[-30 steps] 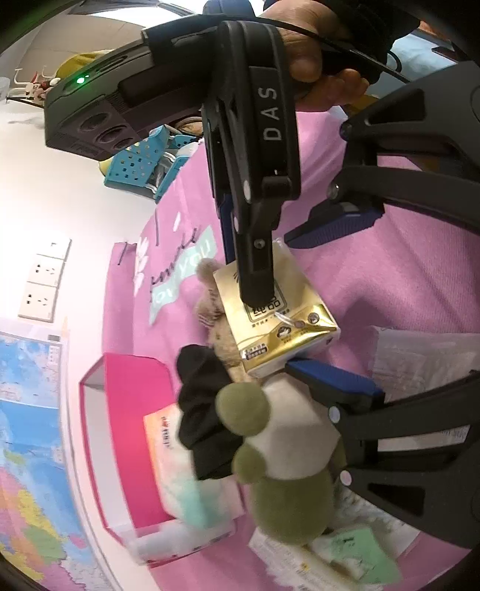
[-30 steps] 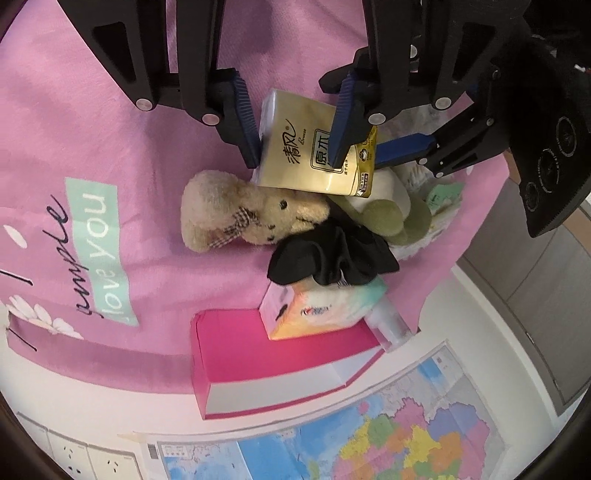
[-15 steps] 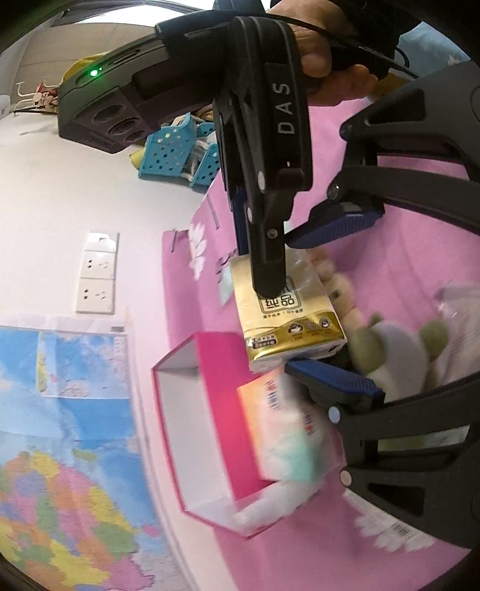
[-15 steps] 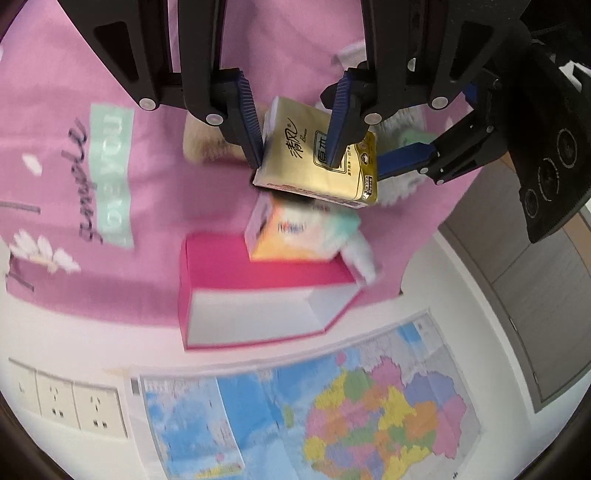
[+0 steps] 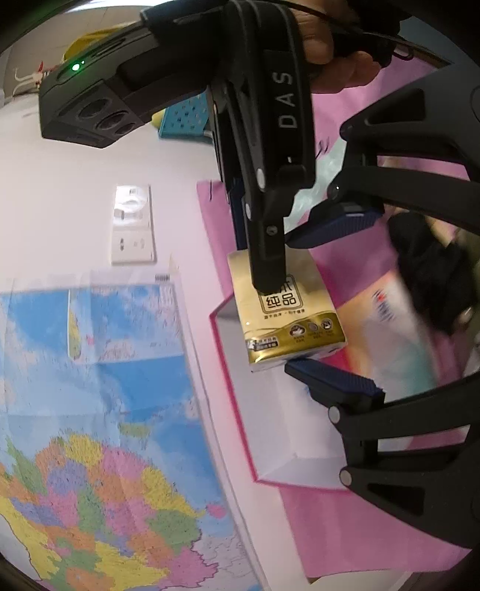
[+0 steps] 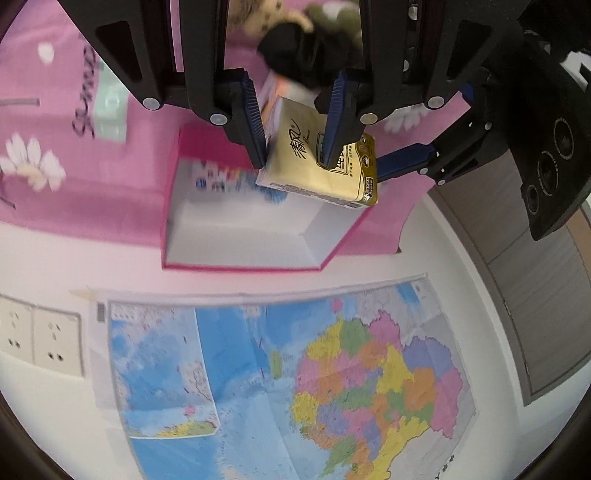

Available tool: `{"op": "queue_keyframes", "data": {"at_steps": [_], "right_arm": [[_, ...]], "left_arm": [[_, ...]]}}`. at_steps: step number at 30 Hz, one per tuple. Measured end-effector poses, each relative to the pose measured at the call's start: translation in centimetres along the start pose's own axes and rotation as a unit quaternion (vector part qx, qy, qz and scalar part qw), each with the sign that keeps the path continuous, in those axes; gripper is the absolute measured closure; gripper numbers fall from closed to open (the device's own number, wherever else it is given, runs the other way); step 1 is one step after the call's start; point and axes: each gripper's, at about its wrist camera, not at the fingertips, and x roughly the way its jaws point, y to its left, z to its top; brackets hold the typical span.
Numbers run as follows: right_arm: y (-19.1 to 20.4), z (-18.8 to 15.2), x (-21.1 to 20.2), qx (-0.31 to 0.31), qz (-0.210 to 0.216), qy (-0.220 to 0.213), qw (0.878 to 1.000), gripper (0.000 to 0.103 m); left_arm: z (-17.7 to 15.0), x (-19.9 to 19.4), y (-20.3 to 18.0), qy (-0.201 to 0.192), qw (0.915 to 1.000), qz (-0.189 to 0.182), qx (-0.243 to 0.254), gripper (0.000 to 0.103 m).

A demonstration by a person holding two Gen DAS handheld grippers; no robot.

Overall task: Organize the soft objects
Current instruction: 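Carry the gold tissue pack into the pink box and release it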

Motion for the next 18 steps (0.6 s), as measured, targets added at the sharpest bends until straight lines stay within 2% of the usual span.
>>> {"op": "queue_keyframes", "data": {"at_steps": [7, 15, 16, 18], "right_arm": [[-1.4, 4.5, 4.9, -0.004, 0.01, 0.017, 1.0, 0.072], [-3.7, 6.9, 10.1, 0.008, 0.014, 0.051, 0.999, 0.071], [-3.8, 7.0, 10.7, 0.006, 0.011, 0.056, 0.998, 0.07], [-4.0, 7.3, 11.3, 0.006, 0.004, 0.052, 0.999, 0.068]], "left_arm": [[2.2, 4.6, 3.2, 0.028, 0.9989, 0.03, -0.021, 0.04], [2.8, 9.6, 5.5, 0.073, 0.9936, 0.071, -0.048, 0.039], [2.8, 9.9, 5.5, 0.075, 0.9933, 0.073, -0.049, 0.038], [2.8, 10.5, 5.4, 0.081, 0.9925, 0.079, -0.048, 0.03]]}}
